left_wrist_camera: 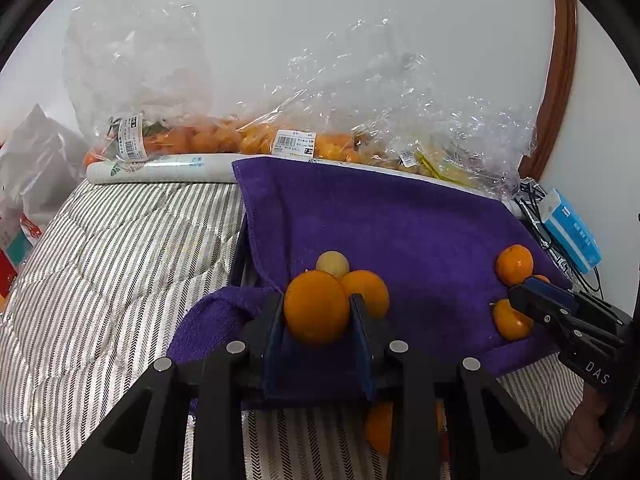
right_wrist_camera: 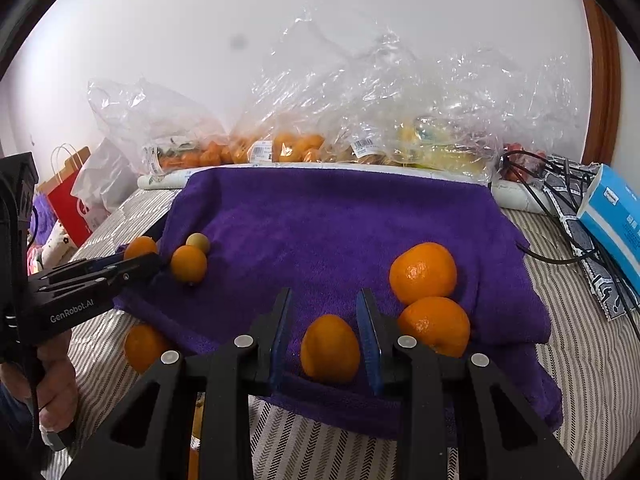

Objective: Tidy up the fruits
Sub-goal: 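Lower the orange onto the towel and open the right gripper while the left releases its orange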

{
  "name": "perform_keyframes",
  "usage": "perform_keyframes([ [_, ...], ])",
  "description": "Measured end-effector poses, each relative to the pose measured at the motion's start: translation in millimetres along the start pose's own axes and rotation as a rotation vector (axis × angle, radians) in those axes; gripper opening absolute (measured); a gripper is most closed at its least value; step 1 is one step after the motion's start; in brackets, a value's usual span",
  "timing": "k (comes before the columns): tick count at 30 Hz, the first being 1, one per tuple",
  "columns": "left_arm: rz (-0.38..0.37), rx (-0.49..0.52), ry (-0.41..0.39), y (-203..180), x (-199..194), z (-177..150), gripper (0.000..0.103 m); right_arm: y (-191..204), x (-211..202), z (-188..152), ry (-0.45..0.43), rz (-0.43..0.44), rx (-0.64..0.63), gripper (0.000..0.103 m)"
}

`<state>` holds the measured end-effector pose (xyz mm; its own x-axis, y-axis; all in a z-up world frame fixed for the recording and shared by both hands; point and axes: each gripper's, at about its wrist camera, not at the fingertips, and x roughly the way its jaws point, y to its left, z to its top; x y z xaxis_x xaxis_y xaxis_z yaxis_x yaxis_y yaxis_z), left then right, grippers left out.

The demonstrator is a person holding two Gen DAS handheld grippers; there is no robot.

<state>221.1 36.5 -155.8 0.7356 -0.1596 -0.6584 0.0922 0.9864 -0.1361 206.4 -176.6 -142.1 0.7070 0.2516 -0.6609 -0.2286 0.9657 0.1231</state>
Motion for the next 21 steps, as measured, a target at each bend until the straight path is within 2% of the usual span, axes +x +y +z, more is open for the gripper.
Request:
perform_keyframes([
  [3, -0.002, 0.004, -0.007, -1, -1, 0, 0.030, 3, -3, 0, -0.012, -0.003, -0.008, 0.034],
  [5, -0.001, 0.002, -0.023, -1, -4, 1, 0.033, 4, -6, 0, -0.024, -0.003, -0.010, 0.038],
  [7, -0.012, -0.002, -0.045, -1, -9, 1, 0.041, 5, -9, 0, -0.043, 0.000, -0.011, 0.040],
  [12, -0.019, -0.016, -0.068, 0, -14, 4, 0.051, 6, -16, 0, -0.082, -0.008, -0.012, 0.046],
  [17, -0.008, -0.029, -0.069, 2, -14, 5, 0.051, 6, -22, 1, -0.116, -0.027, -0.014, 0.046],
  [21, 0.021, -0.013, -0.112, -1, -20, 5, 0.051, 4, -32, 3, -0.162, -0.014, 0.001, 0.046],
])
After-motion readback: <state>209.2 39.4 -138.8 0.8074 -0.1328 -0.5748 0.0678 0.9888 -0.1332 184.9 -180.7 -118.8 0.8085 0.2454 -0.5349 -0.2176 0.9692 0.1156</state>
